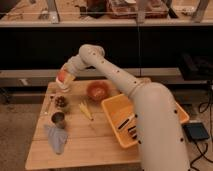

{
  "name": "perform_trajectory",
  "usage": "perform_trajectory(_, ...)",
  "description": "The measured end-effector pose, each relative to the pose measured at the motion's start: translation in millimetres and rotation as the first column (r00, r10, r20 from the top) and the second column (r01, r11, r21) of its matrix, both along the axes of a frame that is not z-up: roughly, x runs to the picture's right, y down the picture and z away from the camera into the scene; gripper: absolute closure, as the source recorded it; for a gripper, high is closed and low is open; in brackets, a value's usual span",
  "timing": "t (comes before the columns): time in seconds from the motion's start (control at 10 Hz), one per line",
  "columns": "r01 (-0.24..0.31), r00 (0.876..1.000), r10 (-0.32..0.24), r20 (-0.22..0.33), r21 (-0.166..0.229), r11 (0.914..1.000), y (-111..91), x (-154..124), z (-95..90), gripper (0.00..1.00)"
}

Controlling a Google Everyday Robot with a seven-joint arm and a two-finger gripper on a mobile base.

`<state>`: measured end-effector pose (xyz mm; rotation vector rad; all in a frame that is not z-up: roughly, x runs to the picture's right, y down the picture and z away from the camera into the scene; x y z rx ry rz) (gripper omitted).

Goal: Place apple in paper cup

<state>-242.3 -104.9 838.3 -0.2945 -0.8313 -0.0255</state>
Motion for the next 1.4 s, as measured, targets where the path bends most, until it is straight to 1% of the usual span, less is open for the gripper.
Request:
perform_trajectory(0.2,-0.057,0.998,0.057,-0.006,-0.002,0.9984,-6,-11,2.8,0.79)
perform_trajectory(0.3,-0.092,0.996,0.092,-0.018,0.000,0.9957,-7,-13,5.2,0.79)
perform_trajectory(0.5,-0.162,0.986,0.161,-0.054,-0.020,0.9866,-12,-8,12.4,0.79)
perform_trajectory(0.6,-0.186,0.980,0.185,-0.068,-0.013,0.9825,-16,-6,14.8,0.79)
perform_trajectory(0.7,-0.198,0.977,0.197,-0.080,-0.005,0.9802,-19,-6,18.7,0.79)
perform_trajectory(0.8,-0.203,0.976,0.202,-0.087,-0.005,0.9792,-23,-8,23.8,0.79)
perform_trajectory(1.0,-0.207,0.974,0.205,-0.095,-0.013,0.9782,-31,-12,34.1,0.79)
perform_trajectory(1.2,-0.221,0.971,0.217,-0.099,-0.027,0.9749,-34,-12,43.8,0.79)
perform_trajectory(1.4,-0.241,0.967,0.235,-0.102,-0.050,0.9693,-33,-7,56.3,0.79)
